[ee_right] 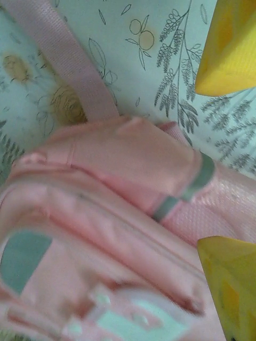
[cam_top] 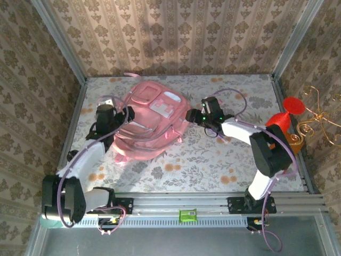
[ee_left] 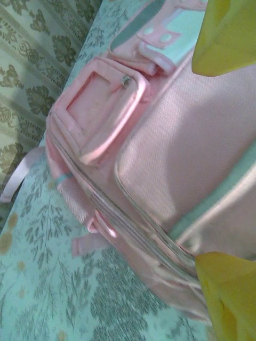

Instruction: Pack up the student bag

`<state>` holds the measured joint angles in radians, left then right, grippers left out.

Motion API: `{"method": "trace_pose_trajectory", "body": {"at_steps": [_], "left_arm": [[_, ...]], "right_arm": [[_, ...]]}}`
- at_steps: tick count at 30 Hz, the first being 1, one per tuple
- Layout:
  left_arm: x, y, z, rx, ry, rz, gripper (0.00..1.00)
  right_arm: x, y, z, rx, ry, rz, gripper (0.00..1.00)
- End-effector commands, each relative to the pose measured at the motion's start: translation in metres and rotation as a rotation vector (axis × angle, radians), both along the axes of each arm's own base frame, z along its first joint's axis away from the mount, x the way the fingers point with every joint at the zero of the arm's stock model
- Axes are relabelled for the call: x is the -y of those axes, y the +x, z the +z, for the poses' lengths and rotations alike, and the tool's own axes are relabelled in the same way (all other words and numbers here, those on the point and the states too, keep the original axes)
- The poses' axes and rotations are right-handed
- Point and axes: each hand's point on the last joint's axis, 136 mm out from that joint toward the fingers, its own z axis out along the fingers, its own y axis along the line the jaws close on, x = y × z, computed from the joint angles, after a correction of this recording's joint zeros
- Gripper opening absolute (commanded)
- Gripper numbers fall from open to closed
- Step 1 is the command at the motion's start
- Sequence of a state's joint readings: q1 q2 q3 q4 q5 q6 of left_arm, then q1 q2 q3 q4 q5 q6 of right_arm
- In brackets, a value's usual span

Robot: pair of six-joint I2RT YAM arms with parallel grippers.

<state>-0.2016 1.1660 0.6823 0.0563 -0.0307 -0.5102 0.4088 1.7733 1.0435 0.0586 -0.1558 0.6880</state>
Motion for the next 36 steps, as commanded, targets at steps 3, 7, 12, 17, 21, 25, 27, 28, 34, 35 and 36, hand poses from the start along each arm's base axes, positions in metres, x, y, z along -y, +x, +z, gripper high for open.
{"method": "trace_pose_trajectory", "body": {"at_steps": [3,7,12,17,21,25,27,28,34,35,36], "left_arm": [[0.005,-0.029,-0.043,-0.135,-0.083,-0.010,0.86],[0.018,-0.040,-0.058,-0.166,-0.151,-0.049,0.84],[0.024,-0.036,-0.072,-0.182,-0.178,-0.052,0.81],[0.036,-0.011,-0.074,-0.199,-0.178,-0.093,0.81],[0.039,0.018,-0.069,-0.178,-0.143,-0.096,0.81],[0.041,0.058,-0.056,-0.152,-0.092,-0.103,0.82],[0.042,0.077,-0.054,-0.152,-0.063,-0.115,0.82],[0.043,0.086,-0.053,-0.158,-0.052,-0.123,0.82],[0.047,0.108,-0.039,-0.161,-0.004,-0.161,0.83],[0.041,0.105,-0.033,-0.148,0.017,-0.137,0.83],[0.034,0.100,-0.028,-0.137,0.038,-0.111,0.84]], "right_arm": [[-0.031,0.013,-0.007,-0.048,0.116,0.071,0.61],[-0.026,0.006,-0.012,-0.066,0.113,0.054,0.30],[-0.022,-0.020,-0.014,-0.073,0.137,0.057,0.09],[-0.022,-0.044,-0.008,-0.061,0.161,0.059,0.05],[-0.029,-0.059,-0.004,-0.043,0.170,0.058,0.09],[-0.044,-0.071,-0.002,-0.027,0.157,0.079,0.13],[-0.050,-0.076,-0.001,-0.015,0.133,0.089,0.15],[-0.055,-0.080,-0.002,-0.011,0.123,0.099,0.16],[-0.065,-0.090,0.003,0.017,0.035,0.168,0.31],[-0.059,-0.090,0.007,0.035,0.001,0.164,0.34],[-0.052,-0.090,0.012,0.054,-0.035,0.162,0.37]]}}
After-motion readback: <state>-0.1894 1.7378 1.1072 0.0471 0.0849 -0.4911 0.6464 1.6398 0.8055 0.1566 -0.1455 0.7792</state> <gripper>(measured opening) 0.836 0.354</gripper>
